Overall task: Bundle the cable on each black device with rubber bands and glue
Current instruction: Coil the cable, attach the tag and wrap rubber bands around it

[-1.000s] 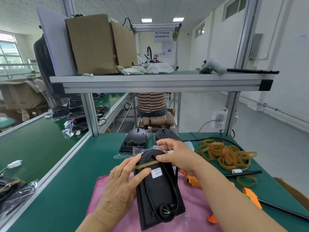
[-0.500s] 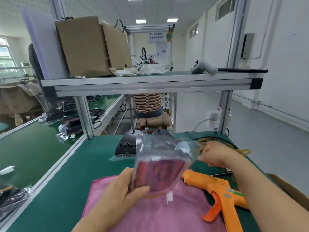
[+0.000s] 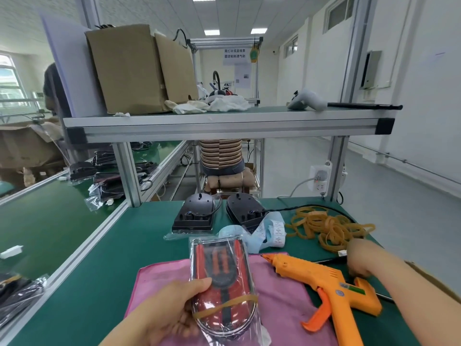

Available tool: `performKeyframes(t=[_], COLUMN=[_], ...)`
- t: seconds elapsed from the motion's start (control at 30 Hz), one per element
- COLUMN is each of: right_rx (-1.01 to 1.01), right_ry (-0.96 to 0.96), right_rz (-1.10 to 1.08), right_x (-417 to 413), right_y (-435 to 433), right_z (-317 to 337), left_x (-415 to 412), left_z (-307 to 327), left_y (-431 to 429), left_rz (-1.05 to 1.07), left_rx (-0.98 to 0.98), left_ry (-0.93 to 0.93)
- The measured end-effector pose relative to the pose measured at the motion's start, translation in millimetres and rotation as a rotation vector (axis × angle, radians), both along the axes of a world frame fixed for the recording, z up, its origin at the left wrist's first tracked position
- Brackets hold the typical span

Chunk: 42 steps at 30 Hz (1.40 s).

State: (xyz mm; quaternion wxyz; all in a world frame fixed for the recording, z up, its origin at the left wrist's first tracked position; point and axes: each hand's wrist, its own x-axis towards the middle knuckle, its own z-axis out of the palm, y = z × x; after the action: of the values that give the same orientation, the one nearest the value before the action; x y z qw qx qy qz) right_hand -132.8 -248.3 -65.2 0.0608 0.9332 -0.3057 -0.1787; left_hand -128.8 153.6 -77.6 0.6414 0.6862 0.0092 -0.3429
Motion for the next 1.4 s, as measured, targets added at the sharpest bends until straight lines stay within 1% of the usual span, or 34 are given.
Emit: performKeyframes(t=[0.1, 0.2, 0.27, 0.33, 0.4, 0.43, 0.53, 0.57, 0.6, 0.63, 0.67, 0.7, 0.73, 0.77, 0.8, 0.83, 0.9, 0.97, 1.03, 1.07, 1.1, 1.13, 1.17, 1.2, 1.23, 1.27, 1.3, 1.4], right_rx=[-0.003, 0.019, 0.042, 0.204, 0.449, 0.57, 0.887, 1.0, 1.121, 1.245, 1.358, 1.442, 1.489, 1.508, 1.509, 1.503, 1.472, 1.454, 1.458, 1.404, 1.271, 1.081, 0.882, 0.737, 0.662, 0.642, 0.683, 0.965], right_ry=[-0.029, -0.19, -0.299, -0.441, -0.564, -0.595, -0.575, -0.557, -0.538, -0.52, -0.501, -0.48, -0.458, -0.44, -0.436, -0.448, -0.489, -0.473, -0.455, -0.499, -0.578, -0.642, -0.648, -0.585, -0.493, -0.409, -0.36, -0.366], right_rz=[0.031, 0.147, 0.248, 0.32, 0.371, 0.396, 0.46, 0.471, 0.481, 0.488, 0.5, 0.519, 0.547, 0.575, 0.591, 0.584, 0.525, 0.483, 0.426, 0.374, 0.32, 0.282, 0.269, 0.266, 0.261, 0.248, 0.214, 0.048], right_x=[-0.8, 4.0, 4.3, 1.2, -5.7, -9.7, -17.5, -18.9, -19.5, -20.1, -20.5, -20.5, -20.1, -19.8, -18.8, -16.7, -12.4, -9.7, -7.8, -5.2, -1.0, 4.6, 10.1, 15.1, 20.0, 23.9, 27.2, 33.0], right_y=[1.8, 14.7, 32.7, 59.0, 88.6, 103.3, 138.9, 149.1, 158.7, 167.9, 176.5, 183.8, 190.0, 195.4, 199.6, 202.8, 206.3, 207.4, 205.6, 202.1, 195.5, 186.4, 177.3, 171.3, 168.8, 169.2, 170.8, 179.1], right_z=[5.8, 32.7, 56.9, 78.9, 94.2, 99.1, 98.9, 97.0, 94.5, 91.4, 88.1, 84.7, 81.4, 79.6, 78.0, 76.1, 70.8, 62.5, 52.0, 46.6, 41.9, 35.8, 28.7, 22.2, 16.0, 11.4, 8.1, 3.5], left_x=[0.7, 2.8, 8.4, 10.9, 13.8, 15.4, 15.4, 13.7, 11.2, 7.7, 4.9, 3.1, 0.8, -2.3, -5.7, -7.7, -7.2, -4.7, -0.4, 2.6, 6.1, 9.4, 13.6, 18.5, 23.6, 27.9, 32.3, 44.6], left_z=[-0.9, -0.2, -2.6, 1.2, 6.1, 9.5, 21.5, 24.2, 26.2, 27.8, 29.4, 31.5, 34.9, 38.3, 40.1, 41.4, 42.9, 41.5, 37.6, 36.4, 35.3, 34.1, 32.1, 29.2, 25.5, 22.2, 18.5, 9.3], left_y=[1.0, 1.9, 0.5, -1.2, -1.7, -0.6, 2.8, 2.3, 0.8, -1.0, -4.2, -7.7, -12.4, -16.2, -18.5, -17.9, -13.4, -7.7, -2.0, 2.3, 7.6, 12.9, 18.9, 24.7, 30.1, 34.4, 37.4, 39.0], left_rz=[0.017, 0.014, -0.007, -0.013, -0.028, -0.054, -0.117, -0.082, 0.001, 0.12, 0.228, 0.278, 0.254, 0.178, 0.113, 0.085, 0.093, 0.069, 0.074, 0.12, 0.181, 0.234, 0.268, 0.281, 0.279, 0.267, 0.252, 0.256], left_rx=[0.098, 0.144, 0.229, 0.342, 0.495, 0.585, 0.826, 0.907, 0.943, 0.876, 0.694, 0.467, 0.256, 0.078, -0.067, -0.171, -0.27, -0.336, -0.51, -0.631, -0.731, -0.795, -0.828, -0.846, -0.851, -0.841, -0.823, -0.68], left_ry=[-0.021, 0.007, -0.013, -0.083, -0.221, -0.294, -0.503, -0.614, -0.754, -0.892, -0.982, -0.991, -0.925, -0.816, -0.702, -0.613, -0.513, -0.388, -0.189, -0.077, 0.002, 0.045, 0.066, 0.081, 0.096, 0.111, 0.118, 0.083])
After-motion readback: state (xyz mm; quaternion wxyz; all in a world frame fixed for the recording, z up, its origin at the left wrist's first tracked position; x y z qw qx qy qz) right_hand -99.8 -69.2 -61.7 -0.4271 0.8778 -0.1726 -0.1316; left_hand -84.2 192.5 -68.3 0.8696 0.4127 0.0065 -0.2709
